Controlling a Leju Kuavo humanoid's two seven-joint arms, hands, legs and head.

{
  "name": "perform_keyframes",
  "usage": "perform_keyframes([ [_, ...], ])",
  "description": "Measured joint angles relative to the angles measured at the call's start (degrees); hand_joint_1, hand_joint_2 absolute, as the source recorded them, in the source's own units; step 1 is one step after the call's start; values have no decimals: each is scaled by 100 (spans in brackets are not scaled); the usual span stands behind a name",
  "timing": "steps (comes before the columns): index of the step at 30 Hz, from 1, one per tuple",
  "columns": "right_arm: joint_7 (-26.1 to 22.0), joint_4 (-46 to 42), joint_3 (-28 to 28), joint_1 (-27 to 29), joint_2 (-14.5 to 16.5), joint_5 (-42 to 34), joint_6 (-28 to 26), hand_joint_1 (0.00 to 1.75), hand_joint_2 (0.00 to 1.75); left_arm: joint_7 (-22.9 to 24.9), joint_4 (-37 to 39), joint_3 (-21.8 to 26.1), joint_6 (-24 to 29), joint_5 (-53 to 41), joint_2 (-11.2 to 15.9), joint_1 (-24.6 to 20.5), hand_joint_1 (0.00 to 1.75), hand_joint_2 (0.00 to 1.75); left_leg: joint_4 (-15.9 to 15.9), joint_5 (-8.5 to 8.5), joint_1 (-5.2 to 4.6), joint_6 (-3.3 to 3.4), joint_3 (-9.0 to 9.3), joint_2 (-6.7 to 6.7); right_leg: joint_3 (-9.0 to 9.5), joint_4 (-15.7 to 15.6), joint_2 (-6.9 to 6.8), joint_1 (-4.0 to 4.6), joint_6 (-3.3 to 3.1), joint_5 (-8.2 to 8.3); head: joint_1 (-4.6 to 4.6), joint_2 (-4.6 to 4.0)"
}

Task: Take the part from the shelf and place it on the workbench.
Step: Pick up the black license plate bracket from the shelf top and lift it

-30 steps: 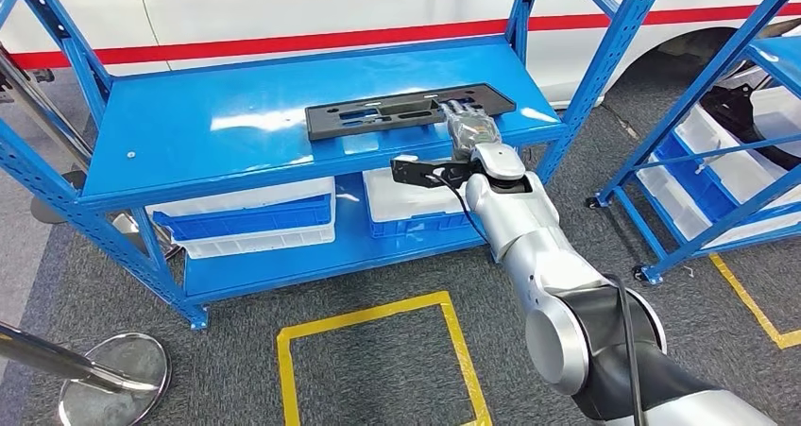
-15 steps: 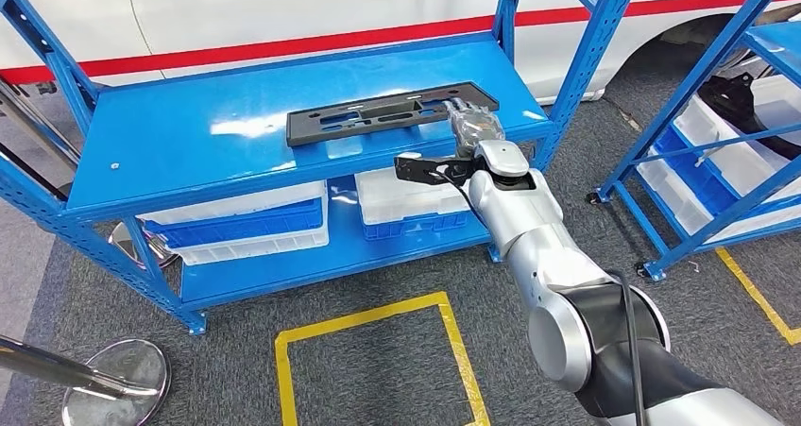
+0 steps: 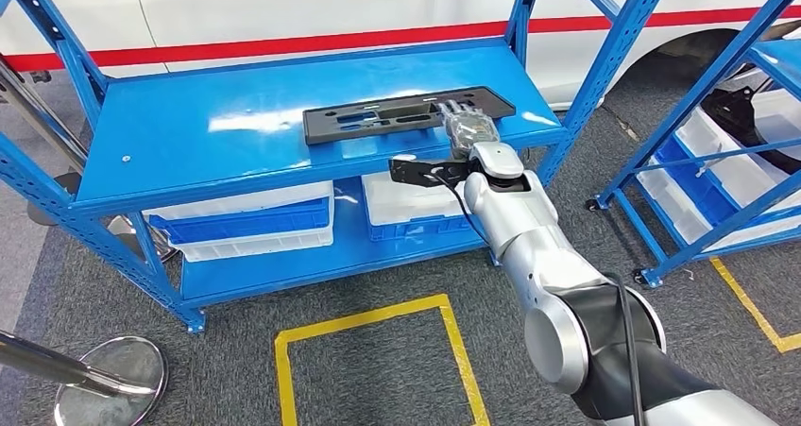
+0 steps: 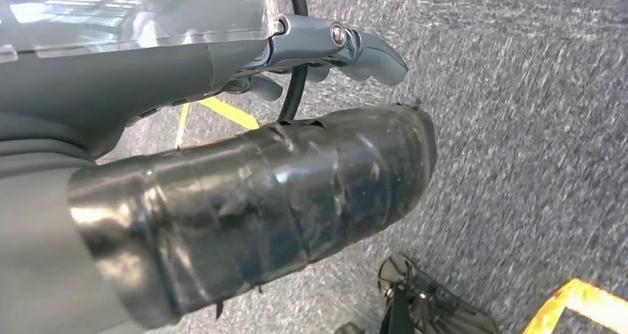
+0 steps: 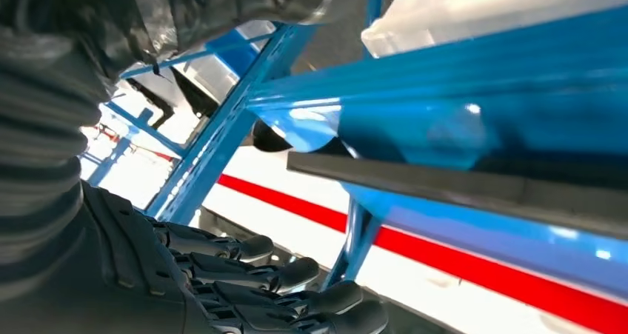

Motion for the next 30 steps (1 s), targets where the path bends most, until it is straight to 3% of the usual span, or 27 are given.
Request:
perform_keyframes([
  [1, -9, 4, 0, 2, -1, -2, 21, 0, 0, 1, 0, 1, -1, -2, 1, 0, 0, 0, 0, -8, 0, -5, 12, -4, 23, -118, -1, -5, -6, 148, 1, 0],
  [3, -49, 5, 0, -22, -1, -9, 64, 0, 0, 3, 0, 3, -8, -16, -12, -1, 0, 0, -1, -31, 1, -25, 47, -9, 330, -850, -1, 6, -62, 589, 1, 0],
  [4, -79, 5, 0, -46, -1, -14, 76, 0, 0, 4, 0, 5, -13, -26, -25, -5, 0, 0, -1, -40, -4, -44, 54, -10, 492, -1200, -2, 29, -103, 734, 0, 0],
  [6, -152, 5, 0, -100, -1, -21, 87, 0, 0, 8, 0, 14, -23, -37, -47, -11, 0, 0, -6, -47, -3, -94, 44, -10, 660, -1558, -4, 78, -172, 802, 5, 0],
  [9, -205, 2, 0, -157, 3, -25, 89, 0, 0, 12, 0, 29, -35, -43, -52, -11, 0, 0, -12, -73, -5, -187, 50, -5, 728, -1667, -10, 69, -238, 806, 10, 0],
  [10, -207, 1, 0, -178, 4, -26, 92, 0, 0, 11, 0, 31, -37, -44, -50, -12, 0, 0, 83, -145, -8, -209, 17, -3, 761, -1712, -18, 50, -265, 820, 9, 0],
  [12, -209, 0, 0, -218, 9, -26, 103, 0, 0, 10, 0, 34, -37, -45, -45, -9, 0, 0, 638, -447, -3, -232, -236, 0, 810, -1765, -34, 34, -307, 831, 9, 0],
  [14, -210, 4, 0, -228, 17, -25, 128, 0, 0, 10, 0, 36, -38, -45, -45, -3, 0, 0, 1372, -730, 2, -252, -610, 0, 814, -1754, -31, 44, -330, 818, 10, 0],
  [15, -211, 9, 0, -222, 21, -24, 142, 0, 0, 10, 0, 37, -38, -46, -44, -3, 0, 0, 1544, -738, 3, -259, -716, 1, 815, -1740, -27, 48, -334, 807, 9, 0],
  [16, -211, 14, 0, -218, 24, -24, 152, 0, 0, 9, 0, 37, -39, -48, -43, -3, 0, 0, 1492, -629, 3, -261, -713, 2, 816, -1717, -20, 48, -330, 791, 9, 0],
  [18, -211, 19, 0, -220, 24, -22, 159, 0, 0, 8, 0, 39, -43, -55, -36, -4, 0, 0, 824, -229, 3, -244, -425, 5, 816, -1640, -10, 41, -299, 734, 9, 0],
  [20, -211, 20, 0, -229, 21, -20, 160, 0, 0, 6, 0, 41, -48, -62, -30, -8, 0, 0, 227, -19, -14, -206, -134, 2, 789, -1551, -2, 58, -243, 675, 9, 0],
  [25, -214, 36, 0, -239, 15, -16, 175, 0, 0, 5, 0, 49, -50, -102, -40, -11, 0, 0, 45, 17, -15, -62, -49, -3, 744, -1437, 5, 53, -100, 583, 15, 0],
  [27, -214, 39, 0, -250, 10, -15, 187, 0, 0, 5, 0, 64, -49, -104, -44, -14, 0, 0, 13, 36, 5, -13, -29, 2, 533, -963, 2, 31, -37, 296, 17, 0],
  [29, -214, 53, 0, -242, 5, -15, 199, 0, 0, 4, 0, 90, -49, -104, -36, -14, 0, 0, 11, 32, 3, 2, -30, -1, 176, -243, -2, 8, 7, -17, 16, 0],
  [30, -214, 61, 0, -230, 3, -15, 202, 0, 0, 4, 0, 103, -49, -104, -32, -12, 0, 0, 12, 28, 2, 3, -27, -3, 52, -27, -3, 0, 15, -55, 16, 0],
])
